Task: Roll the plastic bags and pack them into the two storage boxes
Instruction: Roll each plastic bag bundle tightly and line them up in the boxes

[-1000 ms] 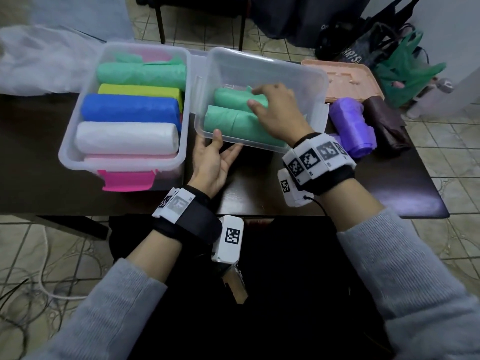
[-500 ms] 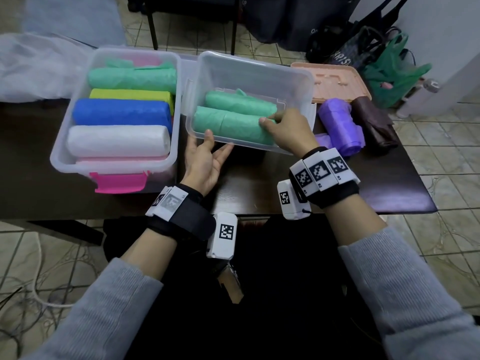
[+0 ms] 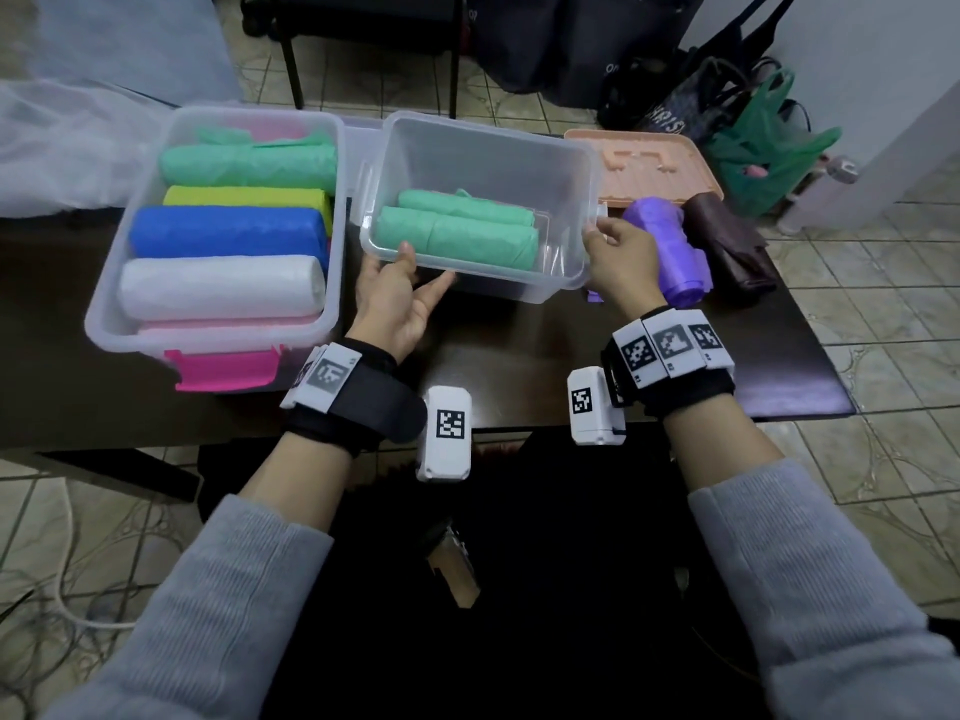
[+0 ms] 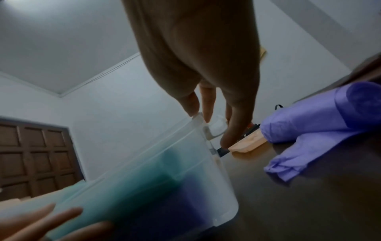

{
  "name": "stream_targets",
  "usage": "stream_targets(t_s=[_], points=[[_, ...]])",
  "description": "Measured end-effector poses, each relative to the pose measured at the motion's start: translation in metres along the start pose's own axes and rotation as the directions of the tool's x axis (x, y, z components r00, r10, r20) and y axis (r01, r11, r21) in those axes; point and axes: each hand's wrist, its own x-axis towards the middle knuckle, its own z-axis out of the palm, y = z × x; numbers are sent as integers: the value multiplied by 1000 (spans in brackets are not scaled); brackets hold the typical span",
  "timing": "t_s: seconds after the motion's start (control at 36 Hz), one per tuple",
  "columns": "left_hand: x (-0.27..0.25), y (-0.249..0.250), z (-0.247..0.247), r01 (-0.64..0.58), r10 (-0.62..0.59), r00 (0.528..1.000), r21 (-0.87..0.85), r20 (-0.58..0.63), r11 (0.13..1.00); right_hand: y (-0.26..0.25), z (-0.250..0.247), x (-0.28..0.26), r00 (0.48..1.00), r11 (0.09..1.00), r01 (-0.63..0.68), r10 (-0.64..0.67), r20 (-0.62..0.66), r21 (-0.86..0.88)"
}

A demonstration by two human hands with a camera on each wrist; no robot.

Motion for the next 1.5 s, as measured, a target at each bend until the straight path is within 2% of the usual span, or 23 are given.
stream_targets(t_s=[0.28, 0.5, 0.83, 1.5], points=[[4, 4, 10, 91, -93, 996, 127, 8, 988, -5, -3, 16, 989, 980, -108, 90, 115, 167], [8, 4, 13, 80, -77, 996, 115, -33, 990, -6, -1, 24, 986, 974, -128, 106, 125, 186], [11, 5, 14, 26, -24, 998, 35, -53, 999, -9, -3, 27, 981, 971, -155, 129, 145, 182], [12, 5, 18, 26, -29, 996, -33, -81, 999, -11, -3, 34, 981, 985, -138, 120, 155, 108]])
